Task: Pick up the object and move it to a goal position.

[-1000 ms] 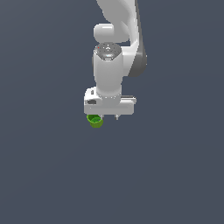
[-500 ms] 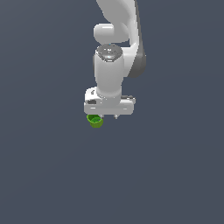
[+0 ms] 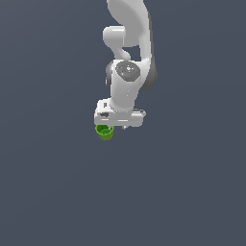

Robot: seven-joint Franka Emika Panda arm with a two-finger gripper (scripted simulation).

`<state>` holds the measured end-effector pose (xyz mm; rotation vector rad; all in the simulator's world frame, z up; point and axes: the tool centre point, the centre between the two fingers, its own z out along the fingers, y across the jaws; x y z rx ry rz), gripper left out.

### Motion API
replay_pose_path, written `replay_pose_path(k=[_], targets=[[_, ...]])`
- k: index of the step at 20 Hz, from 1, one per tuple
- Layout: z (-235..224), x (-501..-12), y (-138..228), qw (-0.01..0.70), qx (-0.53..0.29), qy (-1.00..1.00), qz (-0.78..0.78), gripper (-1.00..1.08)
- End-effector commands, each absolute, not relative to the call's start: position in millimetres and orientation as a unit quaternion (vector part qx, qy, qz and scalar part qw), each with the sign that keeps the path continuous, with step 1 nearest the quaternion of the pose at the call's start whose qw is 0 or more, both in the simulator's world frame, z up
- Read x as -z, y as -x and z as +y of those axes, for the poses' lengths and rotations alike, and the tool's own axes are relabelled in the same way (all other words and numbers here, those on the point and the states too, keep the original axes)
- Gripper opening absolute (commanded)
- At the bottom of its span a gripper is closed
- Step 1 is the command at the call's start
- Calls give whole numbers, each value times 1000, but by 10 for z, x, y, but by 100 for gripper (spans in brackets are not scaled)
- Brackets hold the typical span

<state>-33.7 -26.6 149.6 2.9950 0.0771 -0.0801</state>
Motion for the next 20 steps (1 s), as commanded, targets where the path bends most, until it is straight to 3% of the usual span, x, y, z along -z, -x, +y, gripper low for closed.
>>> replay_pose_path(k=[1,10,20], targets=[[-309,-1368,459,93,38,-994,35,28],[-418,-1075,777,142,64,-986,63,28],[-443,-1003,848,152,69,-984,69,28]])
